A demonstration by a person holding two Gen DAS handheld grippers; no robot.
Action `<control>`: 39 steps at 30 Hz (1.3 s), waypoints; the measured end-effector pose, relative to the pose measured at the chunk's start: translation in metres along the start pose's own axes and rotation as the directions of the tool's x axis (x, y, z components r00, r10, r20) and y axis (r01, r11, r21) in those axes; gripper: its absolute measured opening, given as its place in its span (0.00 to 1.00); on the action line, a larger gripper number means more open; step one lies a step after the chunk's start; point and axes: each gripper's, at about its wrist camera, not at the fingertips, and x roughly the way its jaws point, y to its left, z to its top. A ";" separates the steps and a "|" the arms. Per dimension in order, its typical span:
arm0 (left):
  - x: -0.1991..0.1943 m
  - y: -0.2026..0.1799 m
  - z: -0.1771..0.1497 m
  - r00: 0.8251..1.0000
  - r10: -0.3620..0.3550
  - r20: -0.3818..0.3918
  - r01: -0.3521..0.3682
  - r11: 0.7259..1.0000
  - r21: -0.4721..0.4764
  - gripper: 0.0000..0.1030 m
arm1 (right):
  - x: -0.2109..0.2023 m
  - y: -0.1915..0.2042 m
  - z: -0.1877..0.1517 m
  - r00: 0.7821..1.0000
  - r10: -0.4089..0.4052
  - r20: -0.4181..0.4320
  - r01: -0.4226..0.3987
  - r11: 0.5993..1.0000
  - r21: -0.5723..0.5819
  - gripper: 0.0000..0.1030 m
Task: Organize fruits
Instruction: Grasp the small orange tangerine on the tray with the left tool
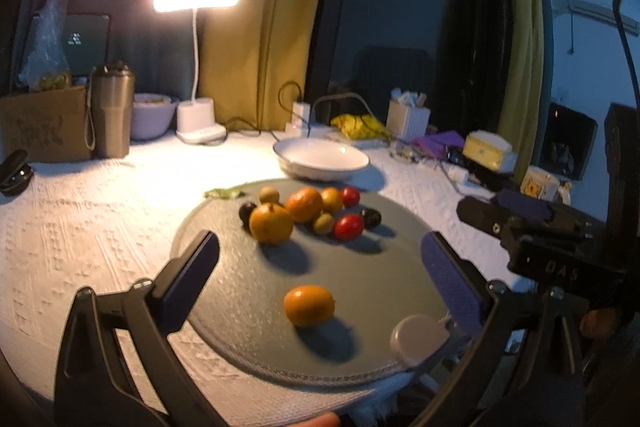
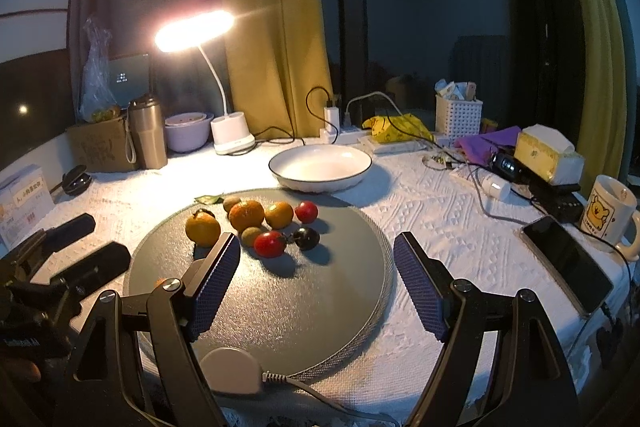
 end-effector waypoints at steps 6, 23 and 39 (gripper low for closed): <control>0.023 0.000 -0.010 0.995 -0.011 -0.095 0.012 1.000 0.009 0.98 | 0.017 -0.002 -0.007 0.999 0.003 -0.042 -0.003 1.000 0.006 0.80; 0.059 0.019 -0.026 0.966 -0.014 -0.258 0.008 1.000 -0.025 0.39 | 0.059 0.012 -0.007 0.992 0.032 -0.123 -0.034 0.999 -0.008 0.79; 0.048 0.073 -0.004 0.982 0.006 -0.188 -0.026 0.994 -0.106 0.38 | 0.091 0.067 0.011 0.976 0.116 -0.182 -0.131 0.989 -0.071 0.79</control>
